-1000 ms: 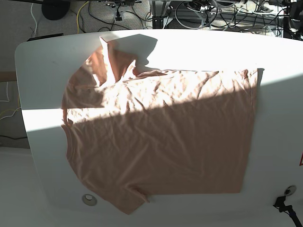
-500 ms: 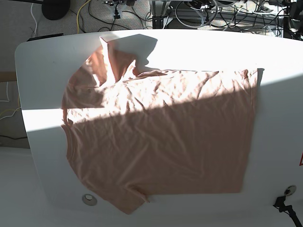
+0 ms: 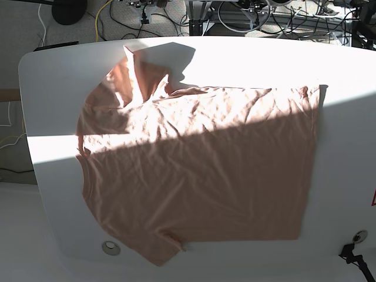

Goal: Fold the T-shirt properly

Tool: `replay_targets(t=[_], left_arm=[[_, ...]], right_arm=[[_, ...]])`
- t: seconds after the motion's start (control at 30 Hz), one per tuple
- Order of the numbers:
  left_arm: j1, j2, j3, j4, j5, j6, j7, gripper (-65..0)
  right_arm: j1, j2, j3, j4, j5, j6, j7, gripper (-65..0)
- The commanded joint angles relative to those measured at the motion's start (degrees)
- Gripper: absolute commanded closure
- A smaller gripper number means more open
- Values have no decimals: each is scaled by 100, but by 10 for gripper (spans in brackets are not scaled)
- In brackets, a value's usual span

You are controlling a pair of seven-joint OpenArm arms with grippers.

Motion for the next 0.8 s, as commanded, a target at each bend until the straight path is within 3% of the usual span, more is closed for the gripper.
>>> replay_targets(t=[0.0,0.27,0.4,0.57,0.77], left_arm=[[22,1,-1,6,21,-17,38,0],[189,1,-1,50,12,-26,12,-1],[681,-26,-10,956,4,-26,12,0],[1226,-34,-10,1843,-5,-26,38,0],[1727,-193,-10,2591,-5,-26,12,-1]], right_arm=[[-30,21,2,45,-3,30,37,-8],[-56,21,-6,53,-3,30,177,-8],[-179,21,-6,53,-38,30,679,-8],[-364,39,-6,80,-21,30,802,-8],[-1366,48,2,1706,-21,-13,758,-8]])
